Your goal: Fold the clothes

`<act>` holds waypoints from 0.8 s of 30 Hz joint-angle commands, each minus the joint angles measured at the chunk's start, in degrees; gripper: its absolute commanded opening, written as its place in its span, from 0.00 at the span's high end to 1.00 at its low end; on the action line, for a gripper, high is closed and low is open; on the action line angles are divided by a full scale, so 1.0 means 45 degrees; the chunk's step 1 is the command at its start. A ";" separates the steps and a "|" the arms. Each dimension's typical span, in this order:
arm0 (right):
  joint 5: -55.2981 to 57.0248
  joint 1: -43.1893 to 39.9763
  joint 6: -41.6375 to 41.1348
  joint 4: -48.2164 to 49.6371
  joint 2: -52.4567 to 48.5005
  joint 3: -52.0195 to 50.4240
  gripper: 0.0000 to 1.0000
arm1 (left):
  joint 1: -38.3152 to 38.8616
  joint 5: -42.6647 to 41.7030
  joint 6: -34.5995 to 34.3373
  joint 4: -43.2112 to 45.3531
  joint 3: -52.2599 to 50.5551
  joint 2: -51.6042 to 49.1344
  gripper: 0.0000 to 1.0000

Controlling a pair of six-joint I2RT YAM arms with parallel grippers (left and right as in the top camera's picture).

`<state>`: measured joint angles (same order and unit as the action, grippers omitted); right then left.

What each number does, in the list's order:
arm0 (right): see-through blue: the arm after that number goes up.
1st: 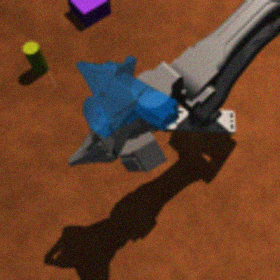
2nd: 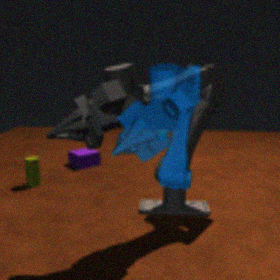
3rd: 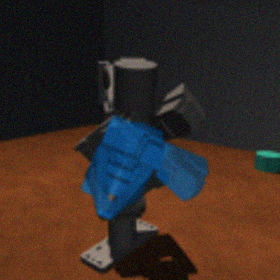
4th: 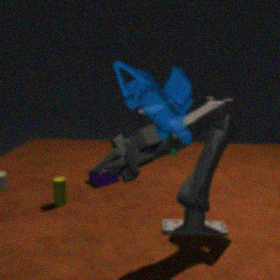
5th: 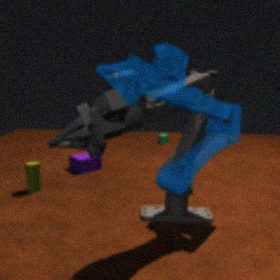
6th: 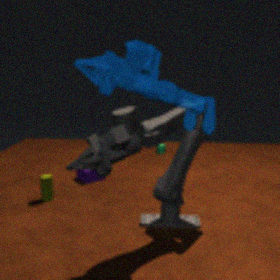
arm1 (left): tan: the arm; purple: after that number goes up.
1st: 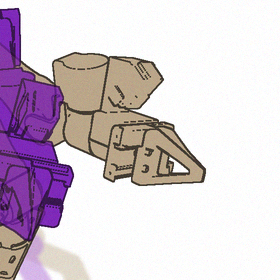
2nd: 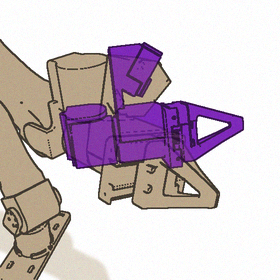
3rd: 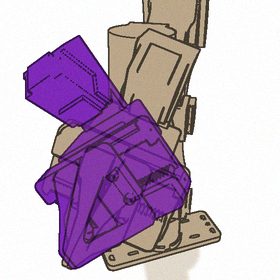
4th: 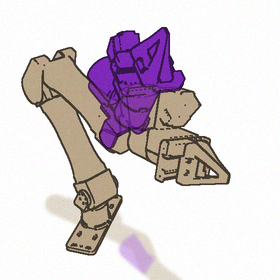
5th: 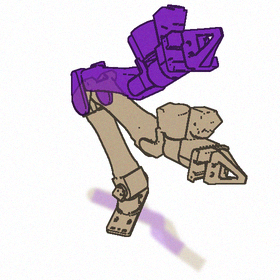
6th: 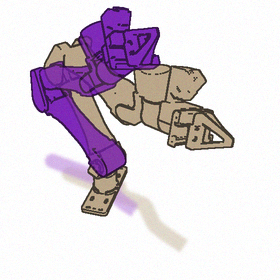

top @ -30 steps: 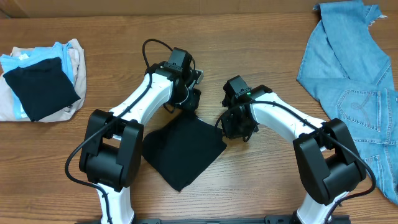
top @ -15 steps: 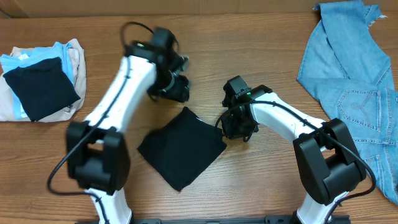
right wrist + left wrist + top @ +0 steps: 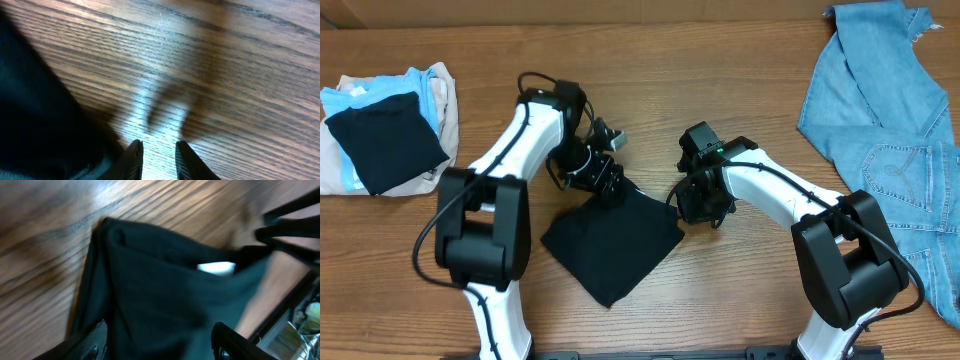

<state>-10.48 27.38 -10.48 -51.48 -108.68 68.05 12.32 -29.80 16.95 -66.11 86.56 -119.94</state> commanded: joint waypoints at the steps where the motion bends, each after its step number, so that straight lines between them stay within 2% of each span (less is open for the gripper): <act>1: 0.0034 -0.0010 0.0044 0.0034 0.0262 -0.0039 0.75 | -0.0112 -0.0248 0.0495 0.0228 -0.0155 -0.0631 0.29; 8: 0.0039 -0.0010 0.0044 0.0044 0.0262 -0.0039 0.74 | 0.0170 -0.1253 0.0534 0.0228 -0.0155 -0.2108 0.33; 9: 0.0039 -0.0010 0.0044 0.0049 0.0262 -0.0039 0.75 | 0.0262 -0.1379 0.0588 0.0155 -0.0155 -0.2229 0.37; 17: 0.0039 -0.0010 0.0044 -0.0053 0.0262 -0.0039 0.75 | 0.0287 -0.1200 0.0816 0.0073 0.0141 -0.2273 0.89; 19: 0.0112 -0.0024 0.0049 -0.0209 0.0267 -0.0039 0.75 | 0.0068 -0.0923 0.0777 -0.0015 0.0466 -0.2273 0.96; 24: 0.0869 -0.0379 -0.0121 -0.1039 0.0321 0.0432 0.77 | -0.0622 0.0563 0.0170 -0.0578 0.2147 -0.1967 0.96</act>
<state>-9.43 27.07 -10.52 -55.16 -108.68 68.14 11.92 -33.01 19.25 -68.53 91.07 -128.92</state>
